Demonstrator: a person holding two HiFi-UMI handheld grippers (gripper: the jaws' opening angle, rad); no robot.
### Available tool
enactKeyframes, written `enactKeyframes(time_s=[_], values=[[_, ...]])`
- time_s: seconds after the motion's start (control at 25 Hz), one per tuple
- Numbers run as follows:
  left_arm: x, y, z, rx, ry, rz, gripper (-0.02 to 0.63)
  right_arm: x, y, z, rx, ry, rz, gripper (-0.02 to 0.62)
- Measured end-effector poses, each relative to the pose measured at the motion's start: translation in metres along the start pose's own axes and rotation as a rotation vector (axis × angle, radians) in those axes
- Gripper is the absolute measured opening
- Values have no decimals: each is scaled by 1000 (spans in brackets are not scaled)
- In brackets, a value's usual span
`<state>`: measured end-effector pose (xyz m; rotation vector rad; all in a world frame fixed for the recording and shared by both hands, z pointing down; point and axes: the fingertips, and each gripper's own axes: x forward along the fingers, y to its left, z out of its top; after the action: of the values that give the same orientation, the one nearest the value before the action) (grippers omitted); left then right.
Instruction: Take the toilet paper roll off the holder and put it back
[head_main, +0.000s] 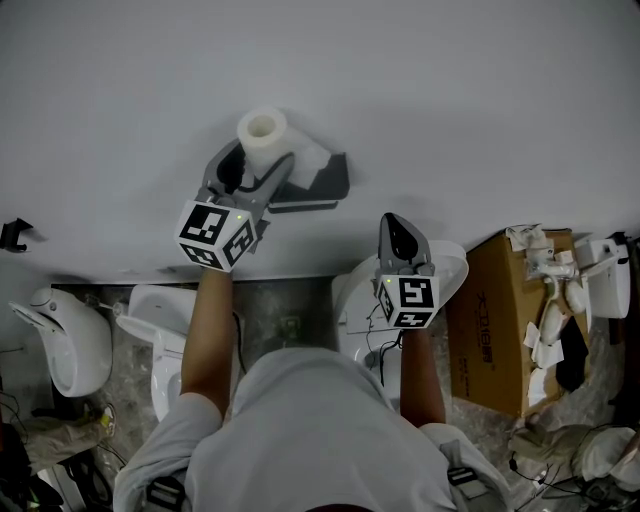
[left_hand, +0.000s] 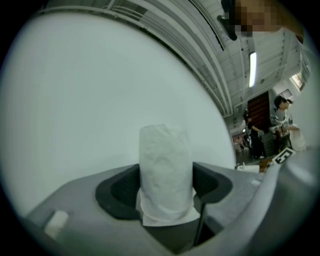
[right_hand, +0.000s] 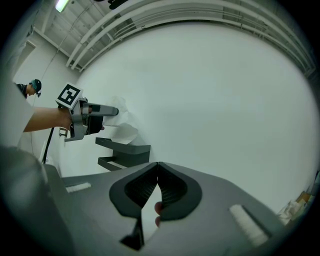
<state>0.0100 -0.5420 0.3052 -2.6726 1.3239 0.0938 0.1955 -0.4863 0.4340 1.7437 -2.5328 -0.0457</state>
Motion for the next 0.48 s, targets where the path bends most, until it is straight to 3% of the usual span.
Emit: enactKeyframes(time_s=[0.16,0.48], values=[[-3,3,19,-11,-37,1,310,-3,3,0,-1,0,0,3],[-7,9,51,47,-70,7,308,-4,10,6,0,-16,-4,3]])
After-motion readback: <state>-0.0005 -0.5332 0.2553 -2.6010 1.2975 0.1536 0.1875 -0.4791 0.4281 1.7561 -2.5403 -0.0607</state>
